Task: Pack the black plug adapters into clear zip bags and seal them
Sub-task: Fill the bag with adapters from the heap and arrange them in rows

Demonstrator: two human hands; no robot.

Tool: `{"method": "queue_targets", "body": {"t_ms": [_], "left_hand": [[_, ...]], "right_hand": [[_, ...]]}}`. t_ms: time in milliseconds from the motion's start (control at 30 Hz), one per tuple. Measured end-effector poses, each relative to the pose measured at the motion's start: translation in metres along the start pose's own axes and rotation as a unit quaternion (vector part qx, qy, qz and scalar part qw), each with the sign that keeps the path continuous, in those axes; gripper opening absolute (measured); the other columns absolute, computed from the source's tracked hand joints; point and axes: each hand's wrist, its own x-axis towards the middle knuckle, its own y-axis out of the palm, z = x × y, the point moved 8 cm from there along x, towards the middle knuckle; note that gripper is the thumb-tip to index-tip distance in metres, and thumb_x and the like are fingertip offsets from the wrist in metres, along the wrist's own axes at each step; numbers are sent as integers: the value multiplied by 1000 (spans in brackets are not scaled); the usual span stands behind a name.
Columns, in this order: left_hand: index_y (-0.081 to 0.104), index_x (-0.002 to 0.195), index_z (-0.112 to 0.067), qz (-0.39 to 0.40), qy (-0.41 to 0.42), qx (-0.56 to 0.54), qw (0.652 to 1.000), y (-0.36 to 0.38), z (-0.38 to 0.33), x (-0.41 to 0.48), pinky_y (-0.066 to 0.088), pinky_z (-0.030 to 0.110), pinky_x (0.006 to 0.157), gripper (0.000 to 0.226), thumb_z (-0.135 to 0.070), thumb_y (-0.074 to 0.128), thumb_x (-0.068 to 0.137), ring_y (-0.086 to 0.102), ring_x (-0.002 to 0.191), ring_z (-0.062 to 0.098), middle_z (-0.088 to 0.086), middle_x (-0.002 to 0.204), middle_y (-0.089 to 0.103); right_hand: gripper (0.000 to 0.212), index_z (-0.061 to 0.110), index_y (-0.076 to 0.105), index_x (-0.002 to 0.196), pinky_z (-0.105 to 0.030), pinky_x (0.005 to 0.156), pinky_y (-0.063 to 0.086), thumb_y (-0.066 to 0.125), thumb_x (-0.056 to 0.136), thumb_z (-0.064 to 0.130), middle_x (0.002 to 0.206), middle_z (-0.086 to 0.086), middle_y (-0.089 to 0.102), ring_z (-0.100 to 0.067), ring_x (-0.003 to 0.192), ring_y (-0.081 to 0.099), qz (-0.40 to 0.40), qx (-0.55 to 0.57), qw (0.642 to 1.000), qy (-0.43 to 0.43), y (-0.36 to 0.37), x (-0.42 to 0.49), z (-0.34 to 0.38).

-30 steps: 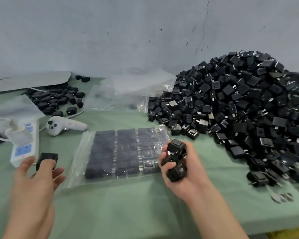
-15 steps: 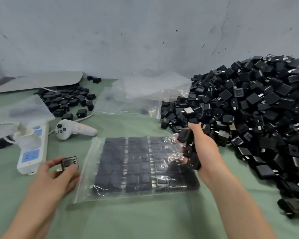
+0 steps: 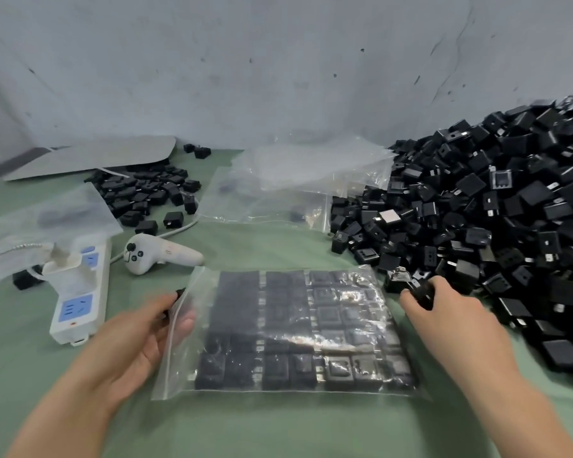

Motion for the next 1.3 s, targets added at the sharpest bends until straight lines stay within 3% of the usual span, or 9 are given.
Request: {"method": "queue_targets", "body": {"t_ms": [167,333,433,500,667,900,1033,1167,1300], "left_hand": [[66,111,-26,-18,61,205,977,-10,-5,2,53,22,46,21,-15,66,93,64,51,13,8,70,72],[66,111,-17,15,61,250,966,3,-2,0,51,27,50,28,-29,72,87,61,53,16,5,69,69],[72,103,-26,-6,110,302,947,5,-8,0,58,38,74,18,-34,72,87,71,75,22,2,91,77],[75,100,-35,-2,137,361,922,8,-10,-2,56,37,80,17,-43,71,86,74,84,16,-8,95,77],[78,93,-42,26,145,393,908,11,-11,-10,51,25,70,28,-39,51,102,73,76,6,-12,86,77],[74,101,-30,2,171,359,918,11,-14,-7,48,12,56,13,-28,62,97,71,71,2,-10,88,77],[76,96,-25,-6,149,350,925,8,-13,-7,49,18,54,14,-27,62,97,68,62,5,-1,83,78],[77,91,-23,-8,158,362,919,7,-18,-10,49,15,50,14,-25,64,96,65,57,6,2,80,77],[78,92,-21,28,173,397,901,15,-18,-16,55,30,75,13,-23,65,95,73,78,16,-1,86,78]], "right_hand": [[26,31,41,92,-31,51,30,48,91,56,72,16,44,-17,63,44,27,-36,998,-36,3,-3,8],[28,33,46,104,-31,53,34,49,91,57,85,9,52,-19,73,50,46,-47,996,-60,3,-4,15],[26,33,48,101,-29,51,33,50,91,57,85,11,54,-17,72,50,46,-50,996,-62,2,-6,15],[26,33,48,102,-29,52,34,50,91,57,85,12,53,-15,71,48,51,-56,995,-64,3,-6,15],[37,34,49,123,-33,64,45,50,92,55,103,9,58,-18,84,53,77,-57,993,-65,8,-5,14],[55,34,38,144,-37,84,50,47,95,55,134,1,54,-24,112,56,112,-67,990,-58,8,-6,15],[40,32,55,130,-37,88,44,45,95,49,122,3,60,-15,97,50,-26,32,987,-154,-27,-24,64],[33,39,60,110,-34,95,48,37,94,57,99,23,59,-1,94,55,75,179,941,-278,-11,-75,153],[50,38,58,107,-40,95,43,28,90,74,101,16,58,-12,99,52,130,132,929,-320,32,-113,204]]}}
